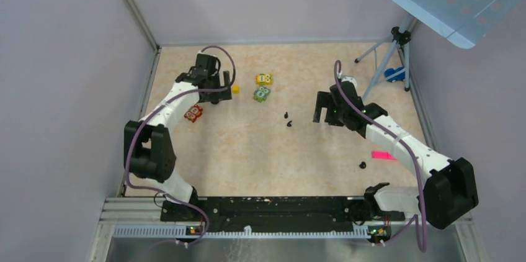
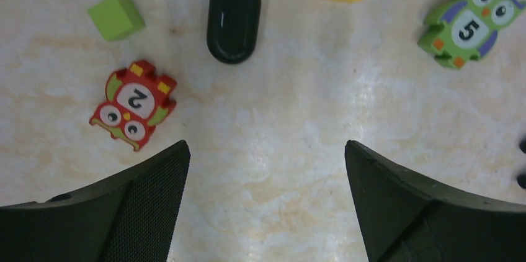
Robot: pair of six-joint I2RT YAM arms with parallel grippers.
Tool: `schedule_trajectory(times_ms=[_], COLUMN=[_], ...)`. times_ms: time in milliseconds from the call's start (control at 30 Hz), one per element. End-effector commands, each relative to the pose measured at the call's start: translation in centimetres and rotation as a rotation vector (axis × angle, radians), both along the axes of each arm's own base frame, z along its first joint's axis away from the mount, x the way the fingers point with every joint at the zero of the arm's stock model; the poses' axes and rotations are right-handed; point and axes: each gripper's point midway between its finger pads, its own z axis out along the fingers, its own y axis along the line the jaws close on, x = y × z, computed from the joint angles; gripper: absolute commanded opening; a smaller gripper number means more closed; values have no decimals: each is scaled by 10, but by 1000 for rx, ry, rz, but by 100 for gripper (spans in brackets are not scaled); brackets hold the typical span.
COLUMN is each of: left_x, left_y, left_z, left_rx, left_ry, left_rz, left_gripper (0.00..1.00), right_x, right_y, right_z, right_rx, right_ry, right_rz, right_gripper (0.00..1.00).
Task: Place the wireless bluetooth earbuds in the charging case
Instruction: Pick up the charging case from the center of the board.
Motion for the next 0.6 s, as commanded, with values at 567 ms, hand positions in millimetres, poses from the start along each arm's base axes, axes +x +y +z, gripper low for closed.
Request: schedule_trajectory(times_ms=[567], left_x=[87], left_y=[24], left_z=[-63], left_rx=[39], left_ry=[63], left_rz=[-71], left_gripper=[98], right_x=[3], right_y=[-2], right_z=[33], right_rx=[29], right_ry=[-45], right_rz=[-26], right_gripper=[94])
